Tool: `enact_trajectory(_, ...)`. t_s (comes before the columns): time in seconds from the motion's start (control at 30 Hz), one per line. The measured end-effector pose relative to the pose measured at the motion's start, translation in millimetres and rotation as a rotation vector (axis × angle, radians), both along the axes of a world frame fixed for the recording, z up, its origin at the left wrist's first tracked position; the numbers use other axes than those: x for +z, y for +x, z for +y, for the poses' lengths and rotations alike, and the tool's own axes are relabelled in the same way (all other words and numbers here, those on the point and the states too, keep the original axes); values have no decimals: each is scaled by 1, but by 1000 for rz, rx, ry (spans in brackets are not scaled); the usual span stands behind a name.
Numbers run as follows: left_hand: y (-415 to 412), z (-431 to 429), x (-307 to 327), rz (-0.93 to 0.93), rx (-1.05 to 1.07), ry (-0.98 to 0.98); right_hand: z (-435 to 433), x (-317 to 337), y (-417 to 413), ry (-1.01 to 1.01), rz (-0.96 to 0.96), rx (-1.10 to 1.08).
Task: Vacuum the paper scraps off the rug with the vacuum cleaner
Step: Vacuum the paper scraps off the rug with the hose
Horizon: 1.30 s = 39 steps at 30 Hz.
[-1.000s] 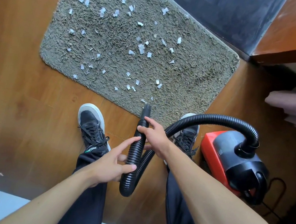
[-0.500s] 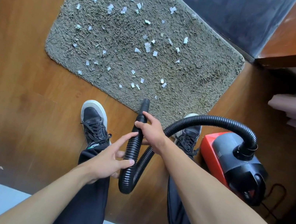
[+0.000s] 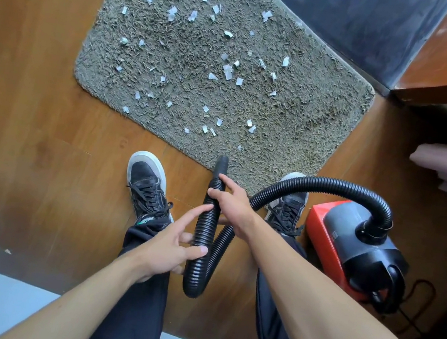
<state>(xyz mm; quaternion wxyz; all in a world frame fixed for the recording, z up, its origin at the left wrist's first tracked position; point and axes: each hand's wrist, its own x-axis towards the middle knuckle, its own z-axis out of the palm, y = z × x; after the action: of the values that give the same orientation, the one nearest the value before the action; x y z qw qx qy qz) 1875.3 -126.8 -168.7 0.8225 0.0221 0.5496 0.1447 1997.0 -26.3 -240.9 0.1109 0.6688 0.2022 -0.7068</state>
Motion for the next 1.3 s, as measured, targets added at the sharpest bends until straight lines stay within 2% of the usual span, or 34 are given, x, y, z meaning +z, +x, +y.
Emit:
enact_trajectory(0.93, 6, 60, -16, 73, -72, 88, 57, -6, 8, 121, 29, -81)
enact_trajectory(1.3, 13, 83, -19, 35, -140, 108, 70, -8, 19, 139, -47, -135)
